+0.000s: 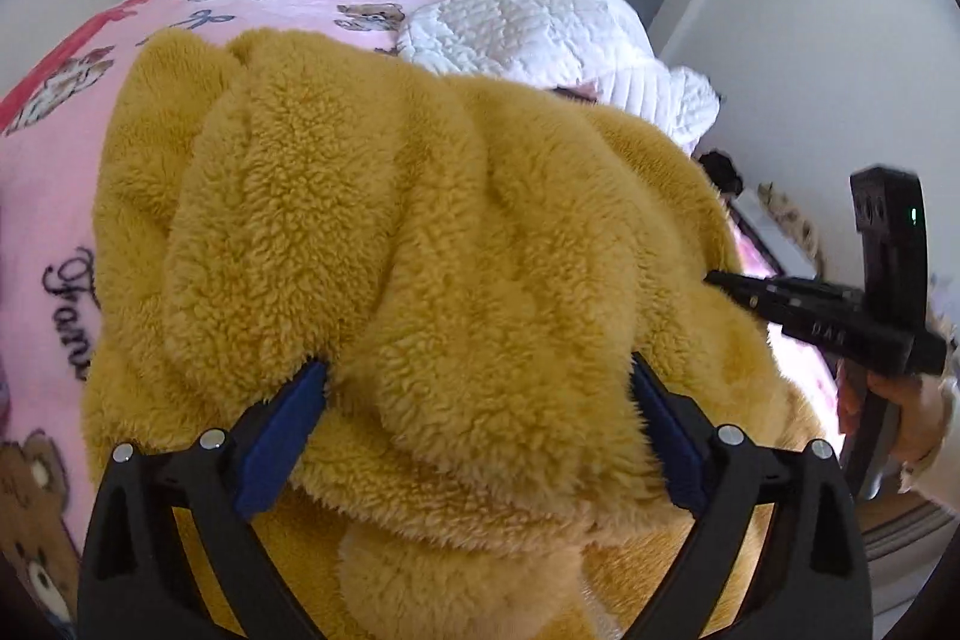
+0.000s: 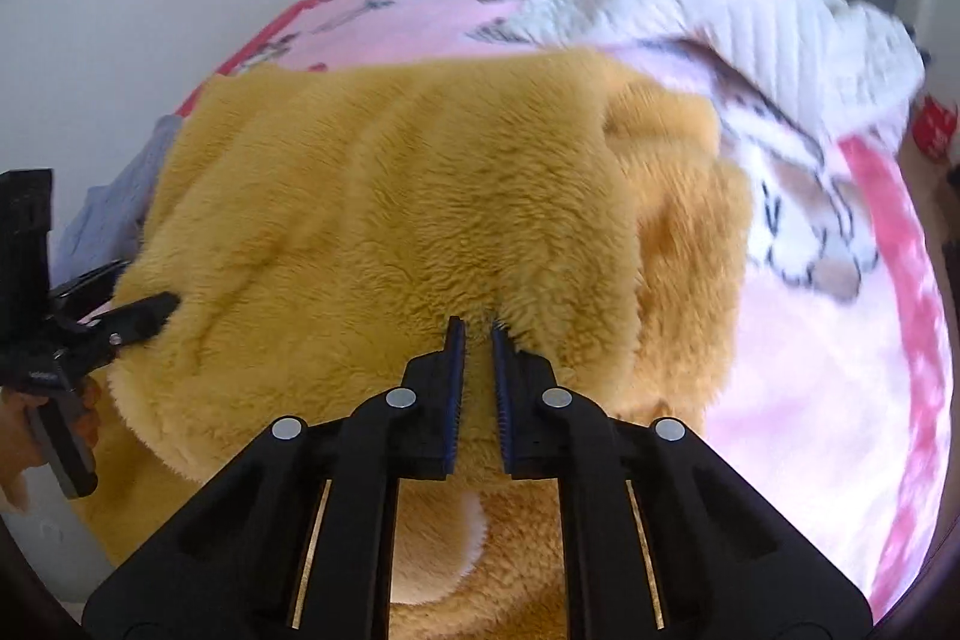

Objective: Fold large clothes

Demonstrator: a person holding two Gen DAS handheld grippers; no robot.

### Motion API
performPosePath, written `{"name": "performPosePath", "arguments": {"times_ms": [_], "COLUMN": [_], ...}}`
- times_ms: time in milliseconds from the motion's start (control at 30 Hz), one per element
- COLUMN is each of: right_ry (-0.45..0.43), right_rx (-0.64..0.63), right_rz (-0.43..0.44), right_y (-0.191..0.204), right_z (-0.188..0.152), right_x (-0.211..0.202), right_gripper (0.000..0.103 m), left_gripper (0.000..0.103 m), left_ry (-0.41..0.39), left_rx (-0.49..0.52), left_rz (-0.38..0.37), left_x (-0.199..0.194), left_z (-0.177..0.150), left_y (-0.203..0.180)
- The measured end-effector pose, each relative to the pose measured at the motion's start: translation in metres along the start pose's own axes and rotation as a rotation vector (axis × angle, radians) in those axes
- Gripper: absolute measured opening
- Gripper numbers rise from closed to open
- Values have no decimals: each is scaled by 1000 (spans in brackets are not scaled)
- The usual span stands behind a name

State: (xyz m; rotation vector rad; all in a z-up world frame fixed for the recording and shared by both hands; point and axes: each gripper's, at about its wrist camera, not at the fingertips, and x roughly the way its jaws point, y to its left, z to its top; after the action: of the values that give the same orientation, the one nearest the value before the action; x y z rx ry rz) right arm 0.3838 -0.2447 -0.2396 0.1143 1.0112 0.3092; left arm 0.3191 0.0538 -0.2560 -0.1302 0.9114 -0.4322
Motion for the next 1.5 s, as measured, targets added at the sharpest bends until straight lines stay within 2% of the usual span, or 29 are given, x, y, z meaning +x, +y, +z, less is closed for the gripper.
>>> {"name": "performPosePath", "arguments": {"times_ms": [100, 267, 733, 800, 867, 933, 1000, 1067, 1133, 1200, 1300, 1367, 1400, 1500], "right_ry": [5, -12, -4, -12, -34, -82, -171, -227, -214, -180, -109, -57, -65, -39], "right_rx": [26, 57, 0, 5, -6, -10, -26, -54, -102, -127, -147, -144, -146, -174], "right_rz": [2, 14, -24, -14, 1, 37, 64, 89, 85, 82, 27, 6, 10, 3], "right_y": [-5, -16, -7, -4, 1, 7, 16, 27, 39, 45, 44, 39, 37, 38], "right_z": [-10, -18, -24, -19, -15, -11, -13, -20, -29, -37, -52, -57, -58, -58], "right_x": [9, 25, 36, 32, 20, 1, -25, -44, -52, -48, -33, -21, -19, -10], "right_gripper": [6, 4, 3, 4, 8, 19, 54, 59, 58, 51, 42, 40, 40, 40], "left_gripper": [95, 95, 96, 98, 98, 98, 98, 98, 98, 98, 98, 98, 98, 99], "left_ry": [22, 25, 39, 41, 16, -14, -53, -97, -118, -117, -90, -25, 1, 7], "left_rx": [22, -15, 30, 59, 98, 111, 110, 98, 85, 79, 80, 26, -31, -111], "left_rz": [34, 27, 30, 51, 86, 104, 107, 116, 110, 100, 121, 102, 85, 67], "left_x": [8, 19, 34, 34, 28, 17, 4, -9, -17, -19, -14, -1, 7, 18], "left_z": [-8, -11, -5, -1, 5, 11, 14, 12, 6, -3, -19, -28, -34, -41], "left_y": [-5, 0, 1, -3, -14, -22, -28, -33, -35, -37, -39, -31, -23, -10]}}
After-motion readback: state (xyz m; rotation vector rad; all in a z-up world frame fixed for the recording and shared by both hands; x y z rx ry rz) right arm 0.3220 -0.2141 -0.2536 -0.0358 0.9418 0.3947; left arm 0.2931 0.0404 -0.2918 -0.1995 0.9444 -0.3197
